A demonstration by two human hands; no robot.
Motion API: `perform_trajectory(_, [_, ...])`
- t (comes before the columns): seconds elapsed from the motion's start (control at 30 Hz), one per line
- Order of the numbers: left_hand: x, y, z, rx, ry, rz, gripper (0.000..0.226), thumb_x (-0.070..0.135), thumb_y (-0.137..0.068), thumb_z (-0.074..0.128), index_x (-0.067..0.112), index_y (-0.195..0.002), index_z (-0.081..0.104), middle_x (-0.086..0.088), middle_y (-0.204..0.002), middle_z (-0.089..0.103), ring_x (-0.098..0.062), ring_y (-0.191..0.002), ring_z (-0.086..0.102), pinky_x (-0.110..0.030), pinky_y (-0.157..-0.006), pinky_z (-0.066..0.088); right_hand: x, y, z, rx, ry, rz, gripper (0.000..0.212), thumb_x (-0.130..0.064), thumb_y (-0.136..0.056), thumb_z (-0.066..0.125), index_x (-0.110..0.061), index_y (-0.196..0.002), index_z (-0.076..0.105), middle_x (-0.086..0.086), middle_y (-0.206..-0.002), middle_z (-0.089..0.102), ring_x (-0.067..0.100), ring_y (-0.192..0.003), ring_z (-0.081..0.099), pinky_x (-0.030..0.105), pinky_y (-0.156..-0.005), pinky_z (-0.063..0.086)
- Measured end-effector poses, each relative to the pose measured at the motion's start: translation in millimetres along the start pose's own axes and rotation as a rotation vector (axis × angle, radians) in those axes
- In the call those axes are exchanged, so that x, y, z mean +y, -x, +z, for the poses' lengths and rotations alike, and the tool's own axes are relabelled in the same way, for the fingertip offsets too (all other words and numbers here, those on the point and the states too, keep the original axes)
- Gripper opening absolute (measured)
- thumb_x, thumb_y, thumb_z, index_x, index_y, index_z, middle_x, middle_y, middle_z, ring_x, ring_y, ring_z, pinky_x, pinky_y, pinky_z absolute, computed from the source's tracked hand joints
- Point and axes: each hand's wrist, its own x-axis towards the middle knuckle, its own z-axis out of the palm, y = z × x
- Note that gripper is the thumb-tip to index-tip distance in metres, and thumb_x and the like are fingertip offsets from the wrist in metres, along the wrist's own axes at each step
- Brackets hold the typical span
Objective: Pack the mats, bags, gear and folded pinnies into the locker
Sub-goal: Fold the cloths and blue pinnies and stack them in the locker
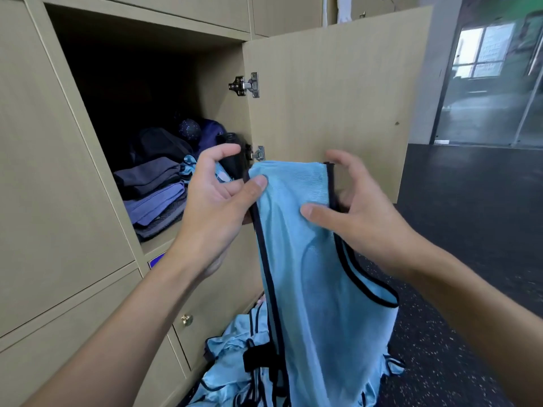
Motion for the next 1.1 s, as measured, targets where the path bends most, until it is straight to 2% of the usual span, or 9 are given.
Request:
perform_trajectory(0.13, [-3.9, -1.2, -0.1, 0.148, -0.021, -0.029, 0.040, 0.009, -0.096, 0.063, 0.029, -0.123, 0.042, -0.010, -0.086, 0.077, -0.023, -0.081, 0.071, -0.049, -0.087, 0.055, 2.3, -1.6, 1.1, 0.021, -0.014, -0.009, 0.068, -0.010, -0.094, 0.064, -0.036, -0.144, 0.025, 0.000, -0.095, 0.077, 0.023, -0.089, 0.074, 0.049, -0.092, 0.055])
perform_trajectory(0.2, [-11.6, 5.2, 2.4, 0.079, -0.033, -0.137, 0.066, 0.014, -0.085, 0.077, 0.029, -0.136, 0.037, -0.003, -0.097, 0.077, -0.021, -0.092, 0.073, -0.048, -0.094, 0.055, 4.5, -4.9, 1.4, 0.069, -0.069, -0.022, 0.066, -0.008, -0.095, 0.062, -0.035, -0.143, 0.026, 0.001, -0.098, 0.077, 0.025, -0.093, 0.073, 0.052, -0.095, 0.053])
perform_trajectory(0.37, [-24.9, 19.3, 7.3, -0.071, -0.022, -0.227, 0.078, 0.001, -0.088, 0.069, 0.028, -0.148, 0.027, -0.006, -0.105, 0.076, -0.025, -0.096, 0.074, -0.037, -0.087, 0.059, 8.7, -8.3, -2.2, 0.151, -0.117, -0.042, 0.070, -0.014, -0.096, 0.062, -0.037, -0.147, 0.021, 0.000, -0.099, 0.077, 0.022, -0.090, 0.074, 0.051, -0.091, 0.055])
perform_trajectory(0.5, [-15.5, 8.0, 0.3, 0.060, 0.072, -0.103, 0.069, 0.003, -0.094, 0.060, 0.033, -0.147, 0.028, -0.010, -0.095, 0.077, -0.020, -0.085, 0.072, -0.033, -0.083, 0.058, 17.4, -7.6, -3.8, -0.070, -0.011, 0.043, 0.106, -0.033, -0.071, 0.088, -0.057, -0.144, 0.015, -0.001, -0.119, 0.070, 0.017, -0.102, 0.070, 0.044, -0.097, 0.053])
perform_trajectory(0.63, [-18.0, 9.2, -5.3, 0.104, 0.021, -0.059, 0.073, 0.007, -0.093, 0.064, 0.039, -0.147, 0.026, 0.003, -0.092, 0.076, -0.011, -0.085, 0.071, -0.030, -0.082, 0.057, 18.8, -2.2, 1.0, -0.166, 0.002, -0.022, 0.097, -0.002, -0.087, 0.070, -0.055, -0.145, 0.014, -0.008, -0.064, 0.062, 0.012, -0.064, 0.059, 0.024, -0.066, 0.049])
perform_trajectory(0.77, [-32.2, 25.6, -3.9, -0.091, 0.008, -0.222, 0.104, 0.017, -0.072, 0.079, 0.060, -0.145, 0.019, 0.003, -0.137, 0.061, -0.016, -0.112, 0.068, -0.037, -0.093, 0.056, 20.9, -6.0, -0.2, -0.059, -0.077, -0.069, 0.090, 0.001, -0.092, 0.062, -0.047, -0.150, 0.013, -0.006, -0.066, 0.064, 0.011, -0.066, 0.058, 0.022, -0.072, 0.048])
perform_trajectory(0.9, [-35.7, 28.5, -2.8, -0.109, 0.031, -0.195, 0.102, 0.001, -0.077, 0.074, 0.054, -0.147, 0.023, -0.008, -0.128, 0.068, -0.024, -0.111, 0.069, -0.040, -0.092, 0.057, 23.4, -8.7, -5.8, 0.000, -0.089, -0.069, 0.091, -0.006, -0.092, 0.066, -0.053, -0.147, 0.011, -0.001, -0.075, 0.069, 0.019, -0.075, 0.061, 0.034, -0.084, 0.052])
perform_trajectory(1.0, [-29.7, 22.6, -4.3, 0.012, 0.059, -0.113, 0.092, -0.004, -0.080, 0.071, 0.045, -0.146, 0.031, -0.015, -0.123, 0.068, -0.025, -0.104, 0.072, -0.035, -0.082, 0.060, 27.7, -7.5, -7.5, -0.134, 0.019, 0.051, 0.109, -0.028, -0.072, 0.087, -0.069, -0.139, 0.010, 0.006, -0.120, 0.068, 0.024, -0.105, 0.066, 0.042, -0.095, 0.054])
perform_trajectory(1.1, [-29.6, 21.5, -5.1, 0.095, 0.050, -0.092, 0.083, 0.001, -0.084, 0.071, 0.044, -0.144, 0.034, -0.008, -0.123, 0.068, -0.016, -0.098, 0.072, -0.028, -0.077, 0.059, 29.2, -3.7, -1.1, -0.209, 0.019, 0.081, 0.105, -0.008, -0.079, 0.081, -0.061, -0.143, 0.017, -0.006, -0.096, 0.074, 0.016, -0.081, 0.070, 0.029, -0.070, 0.058])
